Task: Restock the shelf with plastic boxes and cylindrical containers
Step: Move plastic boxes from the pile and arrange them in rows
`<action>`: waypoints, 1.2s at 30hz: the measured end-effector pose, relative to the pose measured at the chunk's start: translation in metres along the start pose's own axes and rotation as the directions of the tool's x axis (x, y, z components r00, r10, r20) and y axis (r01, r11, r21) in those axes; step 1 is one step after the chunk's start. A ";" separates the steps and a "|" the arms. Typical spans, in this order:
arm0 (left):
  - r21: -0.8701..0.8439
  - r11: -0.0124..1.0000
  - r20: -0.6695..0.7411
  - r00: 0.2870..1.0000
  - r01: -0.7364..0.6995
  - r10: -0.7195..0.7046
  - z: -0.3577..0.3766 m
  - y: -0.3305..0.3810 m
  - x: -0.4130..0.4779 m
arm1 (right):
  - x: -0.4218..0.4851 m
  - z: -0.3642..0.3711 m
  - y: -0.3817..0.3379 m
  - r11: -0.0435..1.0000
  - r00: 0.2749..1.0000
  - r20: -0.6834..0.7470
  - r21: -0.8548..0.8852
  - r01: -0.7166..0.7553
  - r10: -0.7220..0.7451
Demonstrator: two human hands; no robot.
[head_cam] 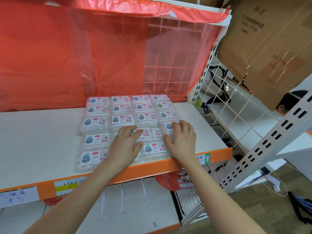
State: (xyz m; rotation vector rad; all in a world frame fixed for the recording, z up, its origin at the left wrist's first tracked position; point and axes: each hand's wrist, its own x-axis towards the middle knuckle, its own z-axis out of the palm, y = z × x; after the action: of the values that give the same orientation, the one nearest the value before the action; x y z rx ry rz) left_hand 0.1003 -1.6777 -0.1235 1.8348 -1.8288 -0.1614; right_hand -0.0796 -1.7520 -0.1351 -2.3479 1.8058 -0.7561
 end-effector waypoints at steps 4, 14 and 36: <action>0.019 1.000 -0.021 1.000 0.009 -0.009 0.009 0.011 0.008 | 0.000 0.000 0.000 0.999 0.999 0.001 -0.024 0.033 -0.033; 0.010 1.000 -0.027 1.000 -0.008 0.008 0.021 0.025 0.025 | -0.002 0.002 -0.001 0.997 0.999 0.011 -0.054 0.050 -0.050; 0.148 0.989 0.030 1.000 -0.012 0.007 0.026 0.018 -0.014 | -0.003 0.000 -0.003 0.999 0.999 0.012 -0.034 0.042 -0.042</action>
State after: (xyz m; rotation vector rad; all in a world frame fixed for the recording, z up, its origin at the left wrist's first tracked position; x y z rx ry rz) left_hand 0.0716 -1.6700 -0.1412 1.9326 -1.9145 -0.0497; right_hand -0.0779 -1.7484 -0.1349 -2.4136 1.7837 -0.7214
